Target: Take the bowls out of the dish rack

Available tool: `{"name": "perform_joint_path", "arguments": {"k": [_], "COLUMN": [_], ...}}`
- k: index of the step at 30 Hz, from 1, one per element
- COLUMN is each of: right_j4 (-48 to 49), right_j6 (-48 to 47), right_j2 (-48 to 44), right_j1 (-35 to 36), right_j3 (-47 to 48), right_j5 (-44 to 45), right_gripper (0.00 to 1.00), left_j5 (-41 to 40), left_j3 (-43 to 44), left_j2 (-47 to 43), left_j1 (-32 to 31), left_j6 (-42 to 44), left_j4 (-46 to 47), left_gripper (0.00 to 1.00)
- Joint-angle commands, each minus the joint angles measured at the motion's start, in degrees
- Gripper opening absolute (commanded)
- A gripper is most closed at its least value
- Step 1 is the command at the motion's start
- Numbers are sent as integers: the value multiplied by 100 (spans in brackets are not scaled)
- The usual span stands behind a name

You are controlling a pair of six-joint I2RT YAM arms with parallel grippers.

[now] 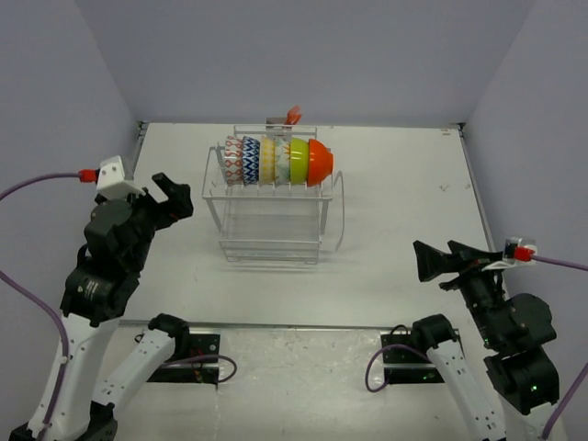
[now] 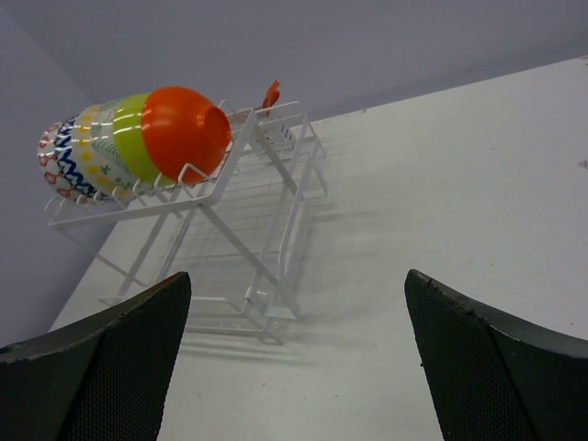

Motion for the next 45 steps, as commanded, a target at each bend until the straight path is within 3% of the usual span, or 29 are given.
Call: {"name": "perform_joint_path", "arguments": {"k": [1,2,6,8,9,10,13,16,26,33,39,43,45], "right_j4": [365,391,418,392,400,409,400,435,682,576,480,497,515], "right_j6": [-120,-120,-137,-155,-163,-172,-181,-199,-102,-181,-278,-295,-295], "right_j2": [315,341,395,360,325,298,272,271,192,228,113,61,60], "right_j1": [17,17,17,17,17,17,17,17,17,17,17,17,17], "right_j3": [-17,0,88,123,123,123,97,18,-219,-175,-149,-140,-149], "right_j5": [-470,-471,-734,-778,-778,-787,-857,-1007,-1209,-1156,-1113,-1112,-1121], "right_gripper": [99,99,99,99,99,99,99,99,99,99,99,99,99], "left_j5": [939,1017,1956,3114,3615,4603,6205,7371,7601,7426,7250,7250,7250], "left_j3": [1041,1688,2826,3186,3214,3215,2961,2556,1396,1369,1185,948,912], "left_j2": [970,1225,2404,2894,3011,3151,3451,3574,3679,4206,4304,4269,4260], "left_j1": [1,9,281,851,1079,1526,2204,2618,2655,1891,1838,1829,1829], "left_j6": [-198,-241,-627,-786,-1013,-1163,-1735,-2113,-2167,-2237,-2254,-2351,-2360], "left_j4": [396,291,483,649,763,1069,1937,2555,3093,3383,3454,3691,3753], "left_gripper": [100,100,100,100,100,100,100,100,99,95,82,62,57]}}
